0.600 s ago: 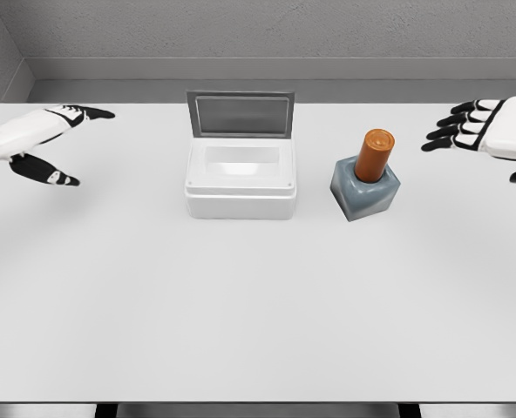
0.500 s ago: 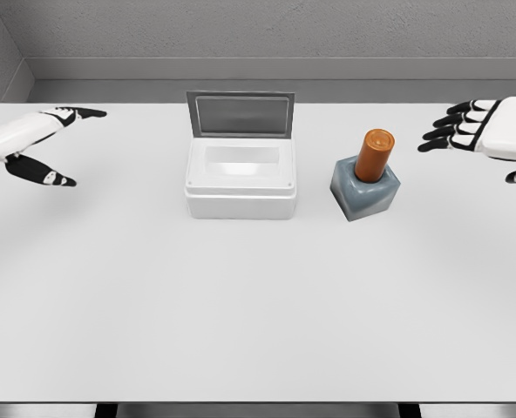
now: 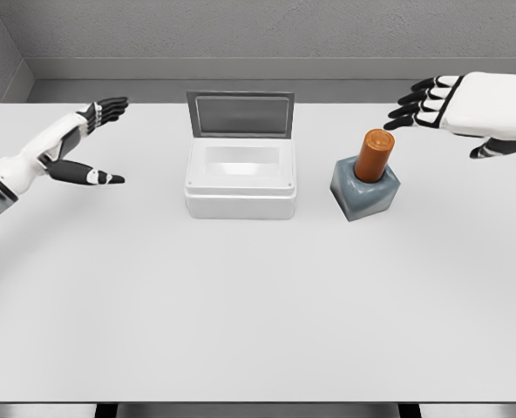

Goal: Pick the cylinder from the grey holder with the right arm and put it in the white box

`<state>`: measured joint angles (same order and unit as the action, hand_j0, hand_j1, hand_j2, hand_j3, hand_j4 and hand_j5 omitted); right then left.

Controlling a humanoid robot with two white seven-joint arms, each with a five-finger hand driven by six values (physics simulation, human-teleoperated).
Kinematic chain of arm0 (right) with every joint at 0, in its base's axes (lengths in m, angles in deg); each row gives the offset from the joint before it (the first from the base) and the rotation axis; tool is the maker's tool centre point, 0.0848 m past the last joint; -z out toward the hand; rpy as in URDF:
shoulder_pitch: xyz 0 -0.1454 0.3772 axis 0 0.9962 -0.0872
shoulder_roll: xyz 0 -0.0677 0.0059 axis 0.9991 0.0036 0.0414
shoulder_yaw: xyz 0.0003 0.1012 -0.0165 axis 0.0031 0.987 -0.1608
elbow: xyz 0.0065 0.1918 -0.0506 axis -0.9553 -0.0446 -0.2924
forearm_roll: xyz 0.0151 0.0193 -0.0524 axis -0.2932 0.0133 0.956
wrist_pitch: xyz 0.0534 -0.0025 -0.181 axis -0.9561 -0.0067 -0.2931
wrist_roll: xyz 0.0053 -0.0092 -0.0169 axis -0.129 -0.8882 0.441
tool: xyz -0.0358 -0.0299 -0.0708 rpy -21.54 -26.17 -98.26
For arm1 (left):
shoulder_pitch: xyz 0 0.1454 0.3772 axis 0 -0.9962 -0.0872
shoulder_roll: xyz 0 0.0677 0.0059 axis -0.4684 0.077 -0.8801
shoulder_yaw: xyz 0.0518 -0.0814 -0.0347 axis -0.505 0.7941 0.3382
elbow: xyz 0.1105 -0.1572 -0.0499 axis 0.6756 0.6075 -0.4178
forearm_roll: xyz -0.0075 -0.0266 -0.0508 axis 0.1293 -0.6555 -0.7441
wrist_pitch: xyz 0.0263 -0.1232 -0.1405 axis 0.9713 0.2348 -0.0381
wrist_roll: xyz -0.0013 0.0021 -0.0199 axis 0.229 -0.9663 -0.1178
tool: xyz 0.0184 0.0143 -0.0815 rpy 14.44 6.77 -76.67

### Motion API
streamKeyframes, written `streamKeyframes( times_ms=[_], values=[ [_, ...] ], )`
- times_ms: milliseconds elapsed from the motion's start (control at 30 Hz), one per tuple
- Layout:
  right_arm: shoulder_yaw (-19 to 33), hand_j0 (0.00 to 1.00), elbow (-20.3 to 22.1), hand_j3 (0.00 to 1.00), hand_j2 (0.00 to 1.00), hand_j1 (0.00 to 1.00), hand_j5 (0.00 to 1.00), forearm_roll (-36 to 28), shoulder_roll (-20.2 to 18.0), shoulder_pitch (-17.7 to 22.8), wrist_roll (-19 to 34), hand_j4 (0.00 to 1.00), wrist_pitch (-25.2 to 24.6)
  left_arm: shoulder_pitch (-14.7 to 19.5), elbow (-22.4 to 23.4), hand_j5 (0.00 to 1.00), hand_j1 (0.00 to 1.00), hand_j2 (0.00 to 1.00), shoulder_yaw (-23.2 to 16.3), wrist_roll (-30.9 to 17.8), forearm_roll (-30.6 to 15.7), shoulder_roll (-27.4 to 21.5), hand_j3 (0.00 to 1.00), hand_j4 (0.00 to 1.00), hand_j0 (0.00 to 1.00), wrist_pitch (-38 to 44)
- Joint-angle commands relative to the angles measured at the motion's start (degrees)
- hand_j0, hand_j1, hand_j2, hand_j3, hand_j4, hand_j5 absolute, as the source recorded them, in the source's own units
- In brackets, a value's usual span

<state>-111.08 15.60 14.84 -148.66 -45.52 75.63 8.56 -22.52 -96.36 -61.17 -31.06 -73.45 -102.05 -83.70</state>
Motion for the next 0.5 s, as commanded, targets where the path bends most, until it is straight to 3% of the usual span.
streamKeyframes(
  times_ms=[0, 133, 200, 300, 467],
  values=[
    [-0.1, 1.00, 0.0, 1.00, 1.00, 1.00, 1.00, 2.4, 2.1, 0.0, 0.0, 1.00, -0.1, 0.0, 0.4, 1.00, 1.00, 1.00, 0.0, 0.2, -1.4, 0.3, 1.00, 1.00, 1.00, 0.1],
    [-0.2, 1.00, -0.1, 1.00, 1.00, 1.00, 1.00, 3.0, 2.9, -1.5, 0.0, 1.00, -0.1, -0.5, 0.5, 1.00, 1.00, 1.00, 0.3, -2.0, -0.9, 0.9, 1.00, 1.00, 1.00, 0.1],
    [-2.8, 1.00, -0.1, 1.00, 1.00, 1.00, 1.00, 3.1, 4.3, -2.4, 0.0, 1.00, -0.1, -1.8, 0.0, 1.00, 1.00, 1.00, 2.0, -3.6, -1.5, 0.0, 1.00, 1.00, 1.00, 0.1],
    [-4.4, 1.00, -0.1, 1.00, 1.00, 1.00, 1.00, 5.9, 6.1, -3.3, 0.0, 1.00, -0.1, -2.5, 0.9, 1.00, 1.00, 1.00, 2.6, -3.8, -4.9, -0.5, 1.00, 1.00, 1.00, 0.1],
    [-6.9, 1.00, -0.3, 1.00, 1.00, 1.00, 1.00, 6.1, 7.5, -3.8, 0.0, 1.00, -0.1, -2.4, 1.9, 1.00, 1.00, 1.00, 2.5, -3.9, -6.5, -0.2, 1.00, 1.00, 1.00, 0.1]
  ],
)
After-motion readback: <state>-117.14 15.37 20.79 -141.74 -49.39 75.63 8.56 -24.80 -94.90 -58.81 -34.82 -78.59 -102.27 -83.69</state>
